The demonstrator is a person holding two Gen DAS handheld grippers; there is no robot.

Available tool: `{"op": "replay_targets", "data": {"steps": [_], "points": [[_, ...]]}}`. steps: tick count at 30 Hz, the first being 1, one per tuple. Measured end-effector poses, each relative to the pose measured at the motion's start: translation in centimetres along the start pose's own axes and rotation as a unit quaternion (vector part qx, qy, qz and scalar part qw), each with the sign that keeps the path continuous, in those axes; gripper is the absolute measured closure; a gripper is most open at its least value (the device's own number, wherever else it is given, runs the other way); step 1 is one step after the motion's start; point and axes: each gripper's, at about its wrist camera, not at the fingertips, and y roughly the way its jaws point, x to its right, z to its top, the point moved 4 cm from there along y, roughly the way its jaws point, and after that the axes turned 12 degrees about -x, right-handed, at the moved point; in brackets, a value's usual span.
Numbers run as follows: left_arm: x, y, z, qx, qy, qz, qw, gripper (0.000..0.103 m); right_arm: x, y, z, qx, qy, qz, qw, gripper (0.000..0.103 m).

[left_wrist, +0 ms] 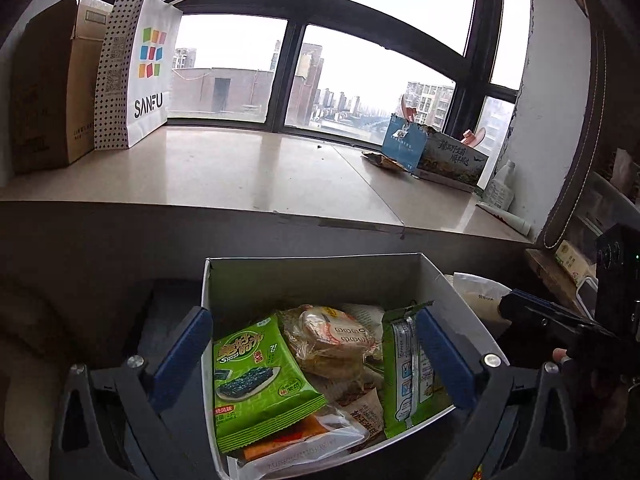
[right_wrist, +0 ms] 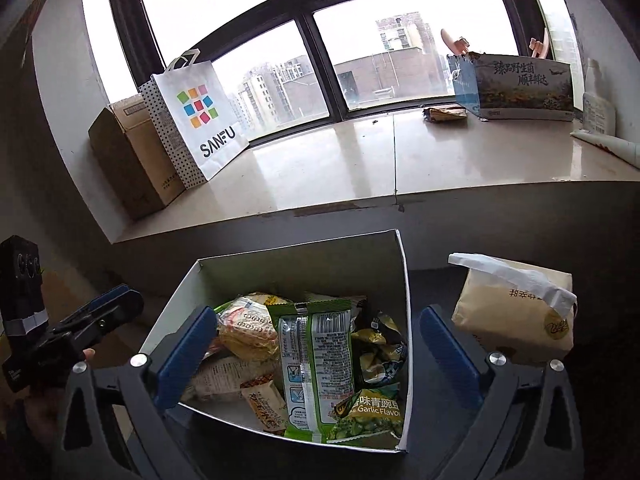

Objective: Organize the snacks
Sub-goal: 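Lower the bread cake and green pouch into the white box and open both grippers, then grasp the yellow pickled-vegetable pouch with the right gripper while the left grasps a clear jelly cup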

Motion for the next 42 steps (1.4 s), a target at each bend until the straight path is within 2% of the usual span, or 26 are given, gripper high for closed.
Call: {"op": "replay_targets", "data": {"steps": [5, 12, 16, 19, 21, 24, 26, 28, 30, 32, 37, 42], "points": [[1.7, -3.6, -1.6, 0.034, 0.025, -0.002, 0.9991, 0.000, -1.3, -2.2, -1.3, 0.015, -0.004, 0.018, 1.000, 0.000], [4.2, -8.9, -5.9, 0.052, 0.051, -0.042, 0.9965, 0.000, -4.1, -6.9, -5.1, 0.041, -0.049, 0.004, 0.998, 0.000], [5.0, -11.6, -8.8, 0.054, 0.074, -0.049, 0.9946, 0.000, -5.1, -9.2, -8.4, 0.045, -0.066, -0.015, 0.997, 0.000], [4.6, -13.4, -11.2, 0.062, 0.062, -0.056, 0.9946, 0.000, -5.1, -10.6, -11.7, 0.046, -0.064, -0.030, 0.996, 0.000], [4.2, -14.3, -12.9, 0.064, 0.055, -0.056, 0.9949, 0.000, -4.9, -11.3, -14.2, 0.045, -0.051, -0.024, 0.997, 0.000], [3.7, -14.9, -15.1, 0.055, 0.048, -0.055, 0.9958, 0.000, -4.1, -11.8, -17.7, 0.031, -0.030, -0.042, 0.998, 0.000], [3.5, -15.0, -16.3, 0.043, 0.045, -0.054, 0.9966, 0.000, -3.6, -11.9, -19.6, 0.016, -0.017, -0.040, 0.999, 0.000], [3.2, -15.1, -17.3, 0.039, 0.033, -0.054, 0.9972, 0.000, -3.2, -11.9, -20.8, 0.003, -0.028, -0.053, 0.998, 0.000], [2.8, -15.4, -18.0, 0.039, 0.020, -0.052, 0.9977, 0.000, -2.8, -11.9, -21.5, -0.009, -0.040, -0.081, 0.996, 0.000], [2.6, -15.7, -18.4, 0.039, 0.014, -0.054, 0.9977, 0.000, -2.5, -12.1, -22.0, -0.013, -0.037, -0.091, 0.995, 0.000], [2.7, -16.2, -18.8, 0.042, 0.016, -0.048, 0.9979, 0.000, -1.8, -10.4, -23.1, -0.048, -0.027, -0.099, 0.994, 0.000], [2.9, -15.8, -19.2, 0.036, 0.019, -0.045, 0.9981, 0.000, -1.8, -6.0, -24.2, -0.113, -0.017, -0.083, 0.990, 0.000]]}}
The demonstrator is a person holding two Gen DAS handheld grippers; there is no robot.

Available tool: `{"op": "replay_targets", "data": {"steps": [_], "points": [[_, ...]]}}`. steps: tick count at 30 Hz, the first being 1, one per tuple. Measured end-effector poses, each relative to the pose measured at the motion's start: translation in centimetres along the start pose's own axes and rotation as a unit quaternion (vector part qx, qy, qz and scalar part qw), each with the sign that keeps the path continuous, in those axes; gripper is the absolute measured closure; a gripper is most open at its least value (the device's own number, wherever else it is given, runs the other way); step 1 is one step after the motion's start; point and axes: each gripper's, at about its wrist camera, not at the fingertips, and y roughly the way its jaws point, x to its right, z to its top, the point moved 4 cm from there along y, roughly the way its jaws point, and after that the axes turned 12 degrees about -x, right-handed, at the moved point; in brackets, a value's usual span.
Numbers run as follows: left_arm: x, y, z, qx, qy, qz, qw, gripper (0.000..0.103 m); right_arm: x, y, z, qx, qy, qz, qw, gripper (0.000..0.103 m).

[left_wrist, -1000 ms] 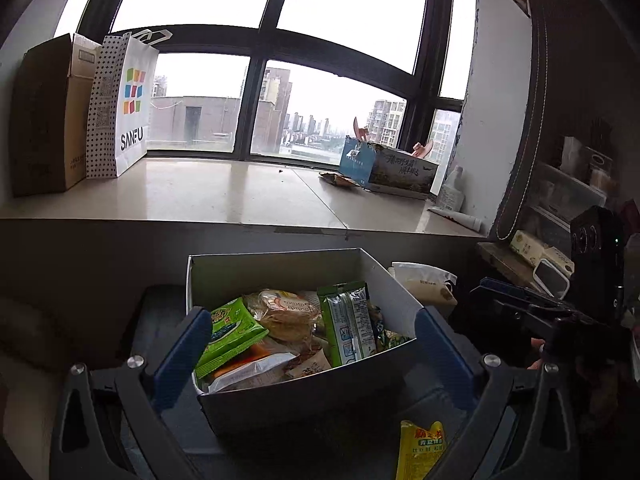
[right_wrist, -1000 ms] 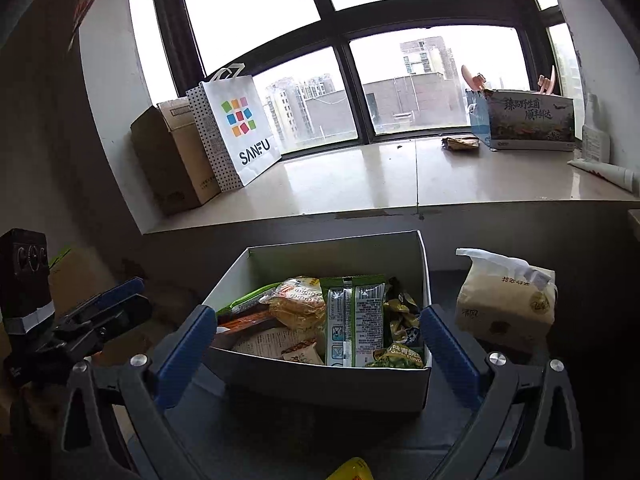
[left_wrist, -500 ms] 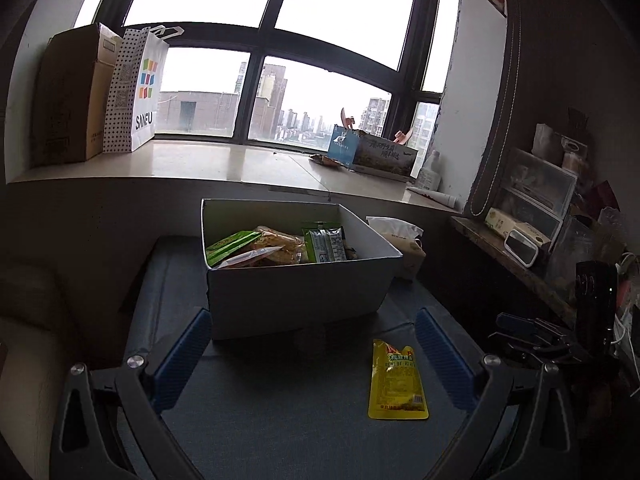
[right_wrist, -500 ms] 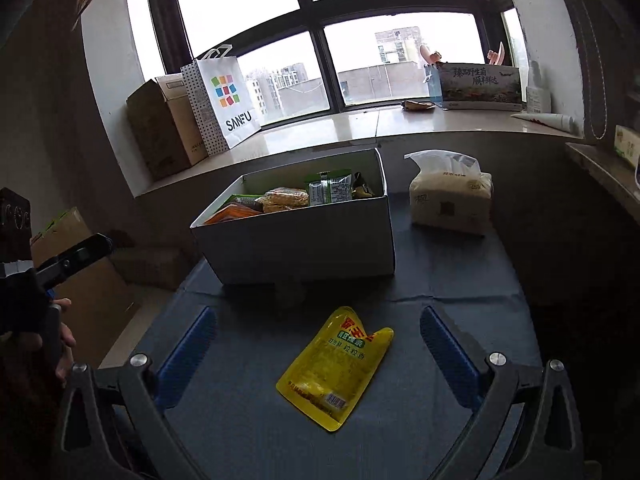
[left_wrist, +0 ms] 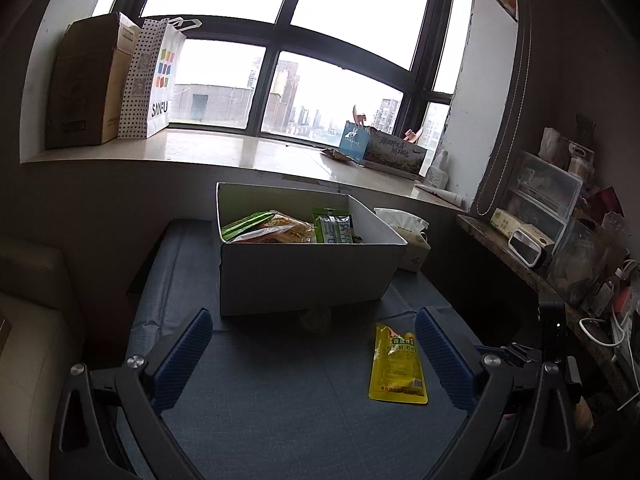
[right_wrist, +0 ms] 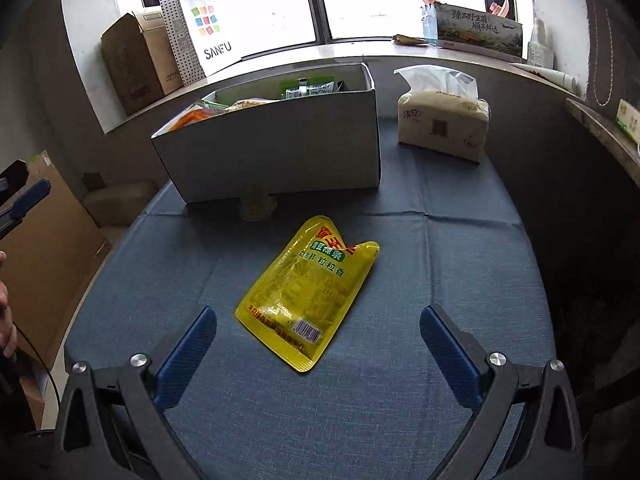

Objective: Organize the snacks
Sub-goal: 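Grasp the yellow pickled-vegetable pouch with the right gripper while the left grasps a clear jelly cup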

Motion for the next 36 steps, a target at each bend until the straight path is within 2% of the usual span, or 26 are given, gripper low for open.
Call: {"op": "replay_targets", "data": {"steps": [4, 7, 10, 14, 18, 20, 21, 24, 27, 29, 30, 34, 36], "points": [[0.1, 0.5, -0.2, -0.008, 0.001, -0.002, 1.0000, 0.000, -0.2, 3.7, 1.4, -0.041, 0.014, 0.011, 0.999, 0.000], [0.3, 0.7, -0.5, -0.011, 0.004, 0.000, 0.9999, 0.000, 0.2, 6.2, 2.8, -0.066, 0.032, -0.016, 0.997, 0.000], [0.1, 0.9, -0.7, -0.015, 0.001, 0.000, 0.9999, 0.000, -0.3, 8.0, 3.8, -0.085, 0.037, 0.004, 0.996, 0.000], [-0.3, 1.3, -0.8, -0.019, -0.005, 0.004, 0.9998, 0.000, -1.5, 9.2, 5.1, -0.086, 0.021, 0.000, 0.996, 0.000], [-0.6, 1.8, -1.0, -0.025, -0.009, 0.009, 0.9996, 0.000, -2.8, 10.2, 5.7, -0.086, -0.014, -0.032, 0.996, 0.000], [-0.6, 2.2, -1.1, -0.029, -0.010, 0.010, 0.9995, 0.000, -3.5, 10.3, 5.3, -0.074, -0.049, -0.064, 0.994, 0.019], [-0.7, 2.4, -1.1, -0.031, -0.011, 0.011, 0.9994, 0.000, -3.8, 10.0, 5.1, -0.062, -0.067, -0.067, 0.994, 0.037], [-0.7, 3.5, -1.2, -0.044, -0.011, 0.014, 0.9989, 0.000, -4.2, 9.3, 4.7, -0.062, -0.080, -0.056, 0.993, 0.055], [-0.3, 6.0, -1.1, -0.062, 0.004, 0.013, 0.9980, 0.000, -3.6, 7.5, 4.1, -0.048, -0.068, -0.022, 0.996, 0.058], [-0.3, 8.7, -1.0, -0.096, -0.001, 0.019, 0.9952, 0.000, -3.2, 5.4, 3.7, -0.022, -0.056, -0.003, 0.998, 0.059], [-0.2, 10.1, -0.9, -0.109, -0.005, 0.008, 0.9940, 0.000, -3.0, 4.2, 3.5, -0.011, -0.054, 0.002, 0.998, 0.059], [1.4, 15.7, -0.3, -0.149, 0.008, 0.010, 0.9888, 0.000, -2.0, -0.2, 2.4, 0.029, -0.055, -0.013, 0.998, 0.059], [1.8, 18.4, 0.2, -0.160, 0.002, 0.000, 0.9871, 0.000, -0.9, -1.8, 2.0, 0.041, -0.044, -0.025, 0.998, 0.059]]}}
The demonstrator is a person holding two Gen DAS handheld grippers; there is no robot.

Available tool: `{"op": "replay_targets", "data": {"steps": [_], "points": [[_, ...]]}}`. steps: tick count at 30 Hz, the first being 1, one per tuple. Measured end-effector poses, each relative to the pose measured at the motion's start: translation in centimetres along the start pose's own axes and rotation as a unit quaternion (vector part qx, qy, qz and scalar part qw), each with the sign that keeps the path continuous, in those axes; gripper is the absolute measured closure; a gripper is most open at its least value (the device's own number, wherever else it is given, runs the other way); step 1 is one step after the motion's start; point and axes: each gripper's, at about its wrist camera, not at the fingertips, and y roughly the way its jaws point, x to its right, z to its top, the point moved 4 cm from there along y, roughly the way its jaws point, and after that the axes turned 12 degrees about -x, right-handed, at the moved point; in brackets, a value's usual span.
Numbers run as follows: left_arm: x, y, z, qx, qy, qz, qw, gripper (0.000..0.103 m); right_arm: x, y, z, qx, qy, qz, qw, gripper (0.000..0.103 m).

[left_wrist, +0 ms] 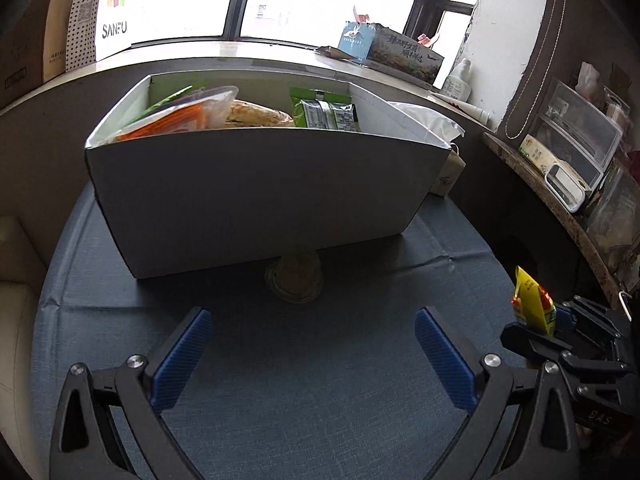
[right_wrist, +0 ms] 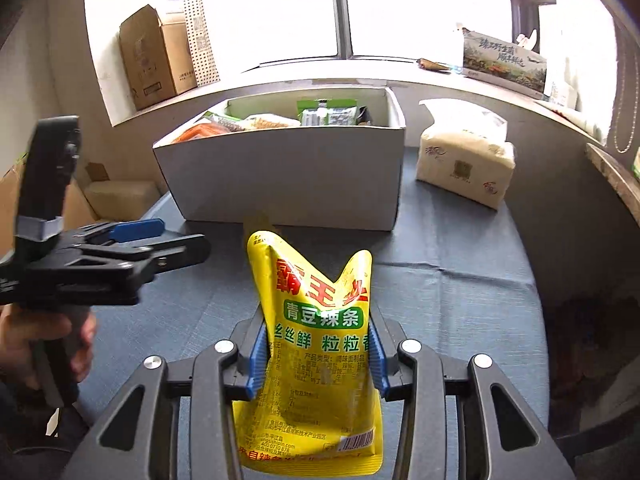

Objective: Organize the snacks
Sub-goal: 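Grasp the yellow pickled-vegetable pouch with the right gripper while the left grasps a clear jelly cup, then carry the yellow pouch and jelly cup into the white box and open both grippers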

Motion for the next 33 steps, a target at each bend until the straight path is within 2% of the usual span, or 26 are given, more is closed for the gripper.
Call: {"op": "replay_targets", "data": {"steps": [1, 5, 8, 9, 10, 11, 12, 13, 15, 17, 19, 22, 26, 30, 33], "points": [[0.0, 0.9, 0.6, 0.000, -0.008, 0.007, 0.9999, 0.000, 0.4, -0.7, -0.3, 0.004, 0.006, -0.002, 1.000, 0.059], [-0.6, 5.0, 2.4, -0.037, -0.043, 0.054, 0.9970, 0.002, 2.4, -1.8, -0.9, 0.015, 0.032, 0.001, 0.999, 0.059], [-0.8, 6.7, 2.9, -0.055, -0.050, 0.069, 0.9948, 0.016, 3.2, -1.7, -1.6, 0.009, 0.042, 0.006, 0.999, 0.058], [-0.7, 6.7, 3.0, -0.048, -0.046, 0.079, 0.9947, 0.023, 3.3, -1.6, -1.8, 0.005, 0.044, 0.007, 0.999, 0.058], [-0.5, 6.8, 3.0, -0.049, -0.037, 0.082, 0.9947, 0.049, 3.6, -1.5, -2.5, 0.001, 0.048, 0.009, 0.999, 0.058], [-0.3, 6.8, 3.0, -0.047, -0.029, 0.094, 0.9940, 0.059, 3.7, -1.3, -2.7, -0.002, 0.050, 0.011, 0.999, 0.058], [-0.4, 6.7, 3.0, -0.043, -0.029, 0.090, 0.9945, 0.058, 3.7, -1.2, -3.0, -0.004, 0.051, 0.013, 0.999, 0.058], [-0.5, 6.6, 2.8, -0.041, -0.032, 0.078, 0.9956, 0.063, 3.7, -1.0, -3.1, -0.005, 0.051, 0.015, 0.999, 0.058], [-0.4, 5.7, 2.4, -0.028, -0.023, 0.074, 0.9966, 0.067, 3.5, -0.7, -3.2, -0.008, 0.049, 0.016, 0.999, 0.058], [0.0, 4.1, 1.8, -0.010, -0.013, 0.046, 0.9988, 0.067, 3.3, -0.8, -3.5, -0.006, 0.047, 0.019, 0.999, 0.058], [0.6, 2.1, 1.2, 0.010, 0.008, 0.044, 0.9989, 0.067, 3.1, -0.6, -3.5, -0.006, 0.047, 0.024, 0.999, 0.058], [1.0, -1.4, 0.4, 0.037, 0.018, 0.014, 0.9991, 0.067, 2.6, -0.3, -3.4, -0.009, 0.045, 0.031, 0.998, 0.057], [1.5, -7.1, -0.4, 0.090, 0.036, -0.008, 0.9953, 0.067, 2.0, -0.3, -2.6, 0.001, 0.042, 0.048, 0.998, 0.057], [1.2, -11.6, 0.8, 0.135, 0.043, -0.014, 0.9898, 0.067, 1.7, -0.9, -0.3, 0.022, 0.041, 0.073, 0.996, 0.057], [0.7, -14.0, 3.6, 0.160, 0.049, -0.006, 0.9859, 0.067, 1.3, -1.8, 3.0, 0.050, 0.027, 0.079, 0.995, 0.057]]}}
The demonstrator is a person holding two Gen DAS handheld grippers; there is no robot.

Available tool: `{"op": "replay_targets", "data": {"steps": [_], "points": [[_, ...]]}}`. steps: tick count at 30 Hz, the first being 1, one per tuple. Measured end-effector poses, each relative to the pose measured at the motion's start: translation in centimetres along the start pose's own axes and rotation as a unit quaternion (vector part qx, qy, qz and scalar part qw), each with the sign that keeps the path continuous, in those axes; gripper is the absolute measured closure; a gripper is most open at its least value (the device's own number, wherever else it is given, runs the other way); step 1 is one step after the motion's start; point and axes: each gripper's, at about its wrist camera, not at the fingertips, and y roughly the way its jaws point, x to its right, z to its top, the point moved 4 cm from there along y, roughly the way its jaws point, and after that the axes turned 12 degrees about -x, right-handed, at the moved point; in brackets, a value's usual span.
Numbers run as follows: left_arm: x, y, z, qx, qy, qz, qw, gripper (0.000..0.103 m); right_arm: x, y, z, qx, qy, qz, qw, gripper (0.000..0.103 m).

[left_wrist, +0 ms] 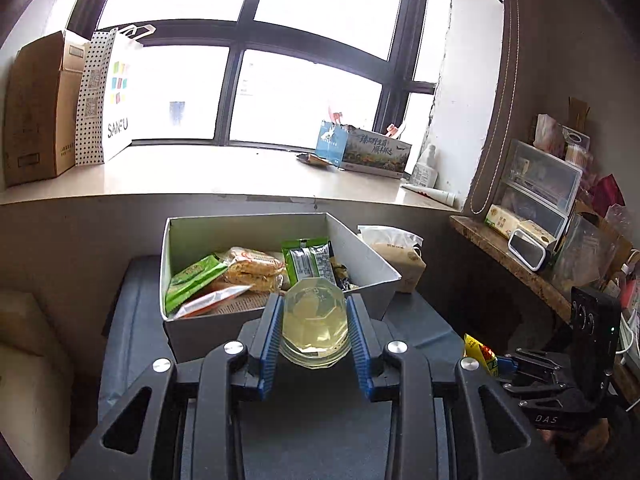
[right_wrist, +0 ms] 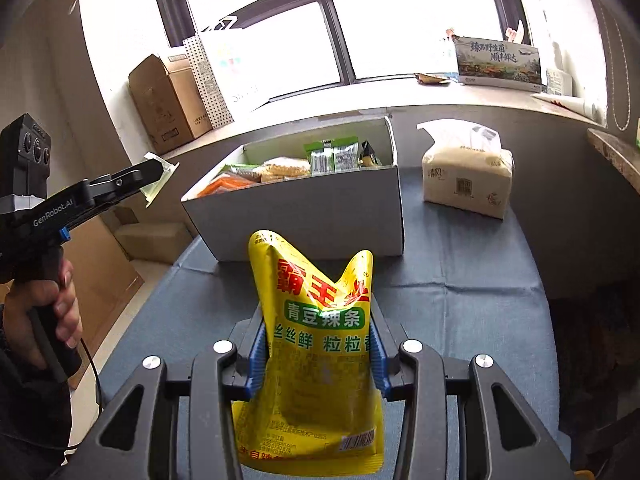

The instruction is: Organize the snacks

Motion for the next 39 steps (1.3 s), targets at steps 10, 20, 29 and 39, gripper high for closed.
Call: {"op": "replay_targets", "data": {"steps": [10, 20, 29, 39], "points": [[-4.5, 4.8, 9.3, 0.012, -0.001, 0.012, 0.9999, 0.067, 1.3, 5.0, 16.0, 0.040, 0.011, 0.000, 0.999, 0.057], [-7.1, 10.4, 10.8, -0.053, -0.011, 0.030, 0.9981, 0.000, 2.9, 9.1, 21.6, 0.022, 0.035, -0.025, 0.999, 0.000], [-6.0, 7.4, 9.4, -0.023, 0.006, 0.063, 0.9977, 0.000, 2.5, 7.5, 19.3, 0.031, 0.026, -0.041, 0.998, 0.000], [-1.8, 0.0, 7.3, 0.031, 0.041, 0.073, 0.9960, 0.000, -3.0, 0.7, 15.4, 0.096, -0.054, -0.076, 0.991, 0.000]]}}
